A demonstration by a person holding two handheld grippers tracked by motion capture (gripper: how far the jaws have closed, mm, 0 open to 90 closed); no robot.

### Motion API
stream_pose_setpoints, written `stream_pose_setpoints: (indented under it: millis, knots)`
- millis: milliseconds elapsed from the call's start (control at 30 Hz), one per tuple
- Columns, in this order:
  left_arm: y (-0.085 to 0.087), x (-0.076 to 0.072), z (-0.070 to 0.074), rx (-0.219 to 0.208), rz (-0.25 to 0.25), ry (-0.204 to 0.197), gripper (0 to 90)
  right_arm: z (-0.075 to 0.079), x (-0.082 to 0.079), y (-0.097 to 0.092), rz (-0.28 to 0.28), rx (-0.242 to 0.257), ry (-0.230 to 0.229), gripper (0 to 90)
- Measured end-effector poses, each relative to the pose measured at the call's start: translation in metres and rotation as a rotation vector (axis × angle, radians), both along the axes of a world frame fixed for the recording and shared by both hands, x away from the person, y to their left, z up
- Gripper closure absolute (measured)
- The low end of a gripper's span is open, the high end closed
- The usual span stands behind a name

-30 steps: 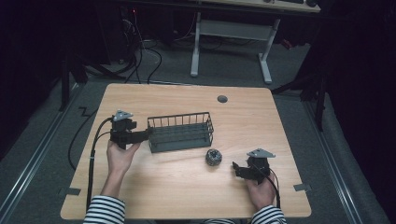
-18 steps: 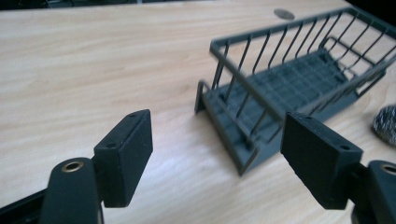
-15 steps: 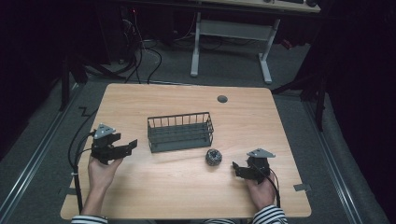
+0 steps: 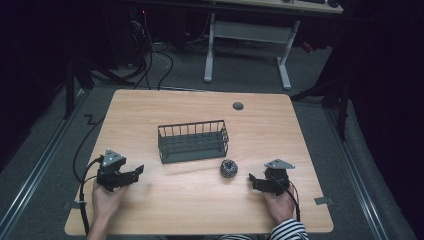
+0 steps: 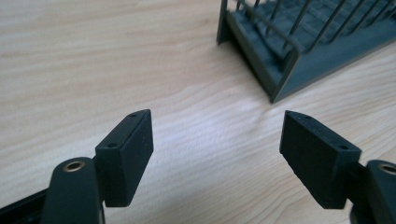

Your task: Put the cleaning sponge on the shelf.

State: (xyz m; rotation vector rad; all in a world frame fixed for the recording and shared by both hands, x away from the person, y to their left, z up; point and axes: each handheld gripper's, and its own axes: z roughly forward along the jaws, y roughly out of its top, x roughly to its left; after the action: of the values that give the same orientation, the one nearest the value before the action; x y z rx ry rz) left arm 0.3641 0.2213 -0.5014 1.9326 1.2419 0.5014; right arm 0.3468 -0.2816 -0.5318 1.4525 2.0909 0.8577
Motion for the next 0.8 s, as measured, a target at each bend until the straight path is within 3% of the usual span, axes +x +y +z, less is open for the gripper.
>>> stream_pose_setpoints:
  millis: [100, 233, 433, 567, 800]
  knots:
    - [0.001, -0.001, -0.013, 0.028, 0.018, 0.014, 26.3, 0.0, -0.001, 0.001, 0.001, 0.002, -0.005, 22.1]
    - [0.004, -0.001, -0.023, 0.028, 0.038, 0.03, 26.3, 0.0, -0.001, 0.001, 0.013, 0.002, -0.011, 26.2]
    - [0.003, 0.001, -0.028, 0.047, 0.047, 0.027, 26.5, 0.001, -0.002, 0.002, 0.023, -0.001, -0.019, 28.6]
    - [0.002, 0.003, -0.034, 0.072, 0.055, 0.045, 26.5, 0.001, -0.002, 0.004, 0.032, -0.004, -0.021, 29.3]
    - [0.004, 0.003, -0.036, 0.083, 0.063, 0.026, 25.6, 0.003, -0.004, 0.009, 0.066, -0.007, -0.026, 29.9]
